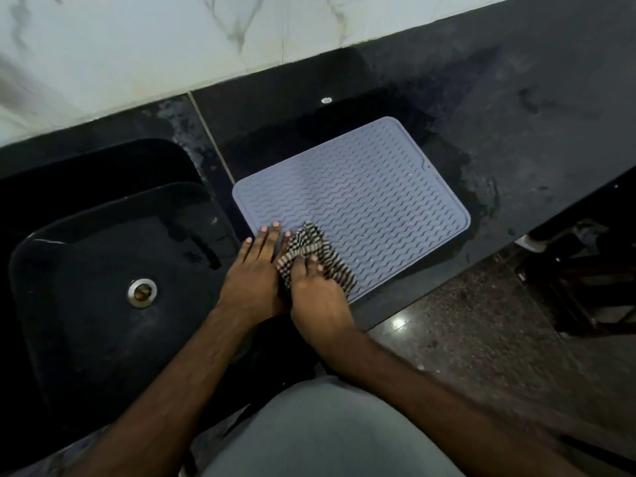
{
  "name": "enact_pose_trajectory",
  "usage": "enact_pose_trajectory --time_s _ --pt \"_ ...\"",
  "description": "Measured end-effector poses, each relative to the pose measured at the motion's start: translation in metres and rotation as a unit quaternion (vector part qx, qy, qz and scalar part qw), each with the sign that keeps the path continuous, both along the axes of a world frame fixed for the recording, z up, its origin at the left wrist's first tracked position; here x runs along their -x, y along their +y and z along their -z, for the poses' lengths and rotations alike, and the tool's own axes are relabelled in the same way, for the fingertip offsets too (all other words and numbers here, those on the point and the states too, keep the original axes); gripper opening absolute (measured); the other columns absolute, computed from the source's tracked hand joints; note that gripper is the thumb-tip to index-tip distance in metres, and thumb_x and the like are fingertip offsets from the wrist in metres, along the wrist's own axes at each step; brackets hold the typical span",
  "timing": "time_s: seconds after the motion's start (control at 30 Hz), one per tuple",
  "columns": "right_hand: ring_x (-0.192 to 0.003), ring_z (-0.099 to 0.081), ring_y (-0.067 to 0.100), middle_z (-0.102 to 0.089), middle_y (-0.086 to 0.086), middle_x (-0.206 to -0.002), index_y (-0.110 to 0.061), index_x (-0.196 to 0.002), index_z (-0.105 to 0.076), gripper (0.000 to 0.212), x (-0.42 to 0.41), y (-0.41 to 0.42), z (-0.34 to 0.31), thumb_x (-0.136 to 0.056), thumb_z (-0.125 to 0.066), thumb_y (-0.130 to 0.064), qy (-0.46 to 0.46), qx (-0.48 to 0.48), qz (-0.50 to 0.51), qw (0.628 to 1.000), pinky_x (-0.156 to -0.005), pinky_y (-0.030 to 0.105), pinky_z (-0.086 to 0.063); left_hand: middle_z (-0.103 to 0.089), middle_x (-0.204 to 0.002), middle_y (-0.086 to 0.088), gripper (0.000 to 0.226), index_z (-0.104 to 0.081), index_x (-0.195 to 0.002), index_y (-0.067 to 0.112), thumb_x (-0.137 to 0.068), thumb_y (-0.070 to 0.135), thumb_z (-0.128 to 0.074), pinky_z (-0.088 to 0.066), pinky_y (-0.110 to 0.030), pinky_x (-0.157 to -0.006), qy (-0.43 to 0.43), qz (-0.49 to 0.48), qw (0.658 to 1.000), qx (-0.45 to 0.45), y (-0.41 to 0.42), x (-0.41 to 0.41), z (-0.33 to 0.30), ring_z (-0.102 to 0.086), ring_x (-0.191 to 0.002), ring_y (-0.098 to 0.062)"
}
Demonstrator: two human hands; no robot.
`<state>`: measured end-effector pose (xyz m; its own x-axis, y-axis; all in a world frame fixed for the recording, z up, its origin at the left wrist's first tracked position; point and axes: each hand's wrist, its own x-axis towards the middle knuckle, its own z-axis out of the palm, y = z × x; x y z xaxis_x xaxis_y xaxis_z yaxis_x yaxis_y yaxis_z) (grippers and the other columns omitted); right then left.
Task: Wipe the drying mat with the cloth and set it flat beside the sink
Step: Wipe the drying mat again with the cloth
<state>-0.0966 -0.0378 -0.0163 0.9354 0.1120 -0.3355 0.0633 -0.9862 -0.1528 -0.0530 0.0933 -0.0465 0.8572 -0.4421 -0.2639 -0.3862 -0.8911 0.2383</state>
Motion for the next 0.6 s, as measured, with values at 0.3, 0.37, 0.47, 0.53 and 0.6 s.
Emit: enact_pose_trajectory --time_s 0.3,0.37,0.47,0.53,0.6 --pt "-0.101 -0.069 0.025 -0.074 0.005 -0.110 -0.020 -0.124 -0.063 0.034 -0.047 -0.123 -0.076 -0.093 -0.056 -0.010 -0.127 -0.218 0.222 0.942 -0.090 0.042 -0.056 0.020 -0.167 0.002 0.133 0.012 -0.159 0.030 -0.060 0.101 -0.042 0.011 -0.042 -0.124 0.061 0.009 0.998 0.019 0.014 -0.012 -0.002 0.016 -0.153 -0.014" --pt "-0.105 -0.067 0.032 -0.073 0.010 -0.114 -0.020 -0.131 -0.061 0.041 -0.058 -0.148 -0.074 -0.092 -0.055 -0.008 -0.166 -0.165 0.244 0.941 -0.091 0.045 -0.054 0.017 -0.167 -0.004 0.127 0.013 -0.158 0.036 -0.063 0.099 -0.043 0.007 -0.046 -0.125 0.060 0.003 0.998 0.020 0.007 -0.009 -0.005 0.014 -0.154 -0.021" --pt "-0.108 -0.063 0.041 -0.068 0.020 -0.120 -0.018 -0.139 -0.054 0.053 -0.070 -0.173 -0.058 -0.089 -0.051 -0.001 -0.172 -0.088 0.261 0.946 -0.092 0.048 -0.052 0.018 -0.165 -0.018 0.128 0.017 -0.156 0.043 -0.062 0.096 -0.051 0.005 -0.052 -0.124 0.040 0.012 0.999 -0.010 -0.011 -0.003 -0.008 0.015 -0.153 -0.037" --pt "-0.116 -0.059 0.042 -0.061 0.022 -0.132 -0.012 -0.142 -0.050 0.056 -0.070 -0.176 -0.041 -0.088 -0.046 0.003 -0.119 -0.053 0.241 0.962 -0.098 0.047 -0.048 0.020 -0.164 -0.021 0.133 0.020 -0.156 0.038 -0.060 0.095 -0.054 0.008 -0.053 -0.123 0.035 0.008 0.999 -0.030 -0.016 -0.002 -0.008 0.017 -0.151 -0.040" --pt "-0.129 -0.050 0.043 -0.045 0.025 -0.147 -0.008 -0.149 -0.038 0.055 -0.062 -0.165 -0.019 -0.094 -0.039 0.001 -0.038 -0.003 0.230 0.973 -0.104 0.051 -0.045 0.021 -0.164 -0.020 0.138 0.020 -0.157 0.030 -0.059 0.097 -0.051 0.010 -0.053 -0.123 0.033 0.002 0.999 -0.036 -0.014 -0.001 -0.006 0.018 -0.152 -0.039"
